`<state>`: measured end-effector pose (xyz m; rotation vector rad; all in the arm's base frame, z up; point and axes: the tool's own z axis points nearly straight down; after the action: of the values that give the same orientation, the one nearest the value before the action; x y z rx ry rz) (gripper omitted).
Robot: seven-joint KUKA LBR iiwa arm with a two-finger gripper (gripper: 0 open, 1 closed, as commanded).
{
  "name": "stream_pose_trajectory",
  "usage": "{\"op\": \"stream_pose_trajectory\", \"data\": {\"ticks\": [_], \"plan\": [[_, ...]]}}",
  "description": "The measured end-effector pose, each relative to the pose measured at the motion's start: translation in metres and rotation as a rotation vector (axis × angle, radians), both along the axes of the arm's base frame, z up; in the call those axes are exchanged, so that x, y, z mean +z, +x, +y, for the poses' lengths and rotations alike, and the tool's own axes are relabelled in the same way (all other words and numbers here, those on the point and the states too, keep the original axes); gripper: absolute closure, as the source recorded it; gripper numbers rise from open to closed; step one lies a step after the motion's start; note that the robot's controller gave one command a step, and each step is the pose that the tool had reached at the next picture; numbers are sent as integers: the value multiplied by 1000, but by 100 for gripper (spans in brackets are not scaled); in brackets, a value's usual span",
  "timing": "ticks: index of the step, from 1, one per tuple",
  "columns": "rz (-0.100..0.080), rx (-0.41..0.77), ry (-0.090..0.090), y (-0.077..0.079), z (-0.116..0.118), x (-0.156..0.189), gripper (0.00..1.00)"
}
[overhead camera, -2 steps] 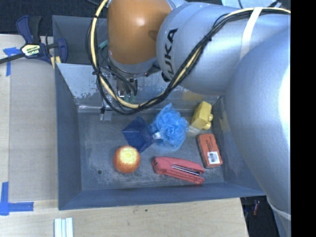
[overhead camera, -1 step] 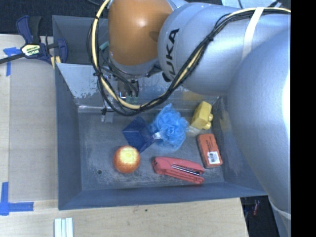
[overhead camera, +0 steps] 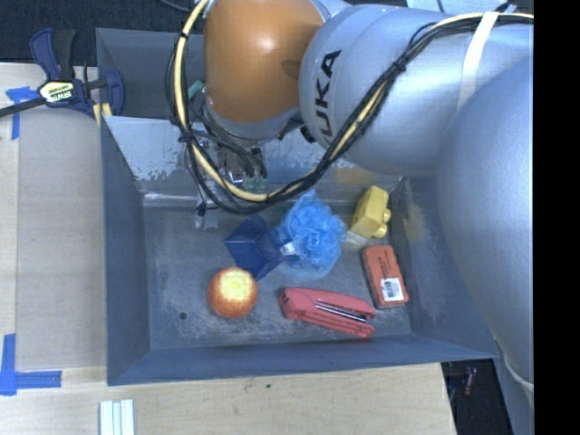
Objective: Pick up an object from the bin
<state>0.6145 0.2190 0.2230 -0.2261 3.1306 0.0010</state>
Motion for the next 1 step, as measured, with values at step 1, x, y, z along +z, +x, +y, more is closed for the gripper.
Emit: {"op": "stream_pose_trajectory", "data": {"ticks": [1], "plan": [[0, 232, 0, -18, -4, -54, 0]]}}
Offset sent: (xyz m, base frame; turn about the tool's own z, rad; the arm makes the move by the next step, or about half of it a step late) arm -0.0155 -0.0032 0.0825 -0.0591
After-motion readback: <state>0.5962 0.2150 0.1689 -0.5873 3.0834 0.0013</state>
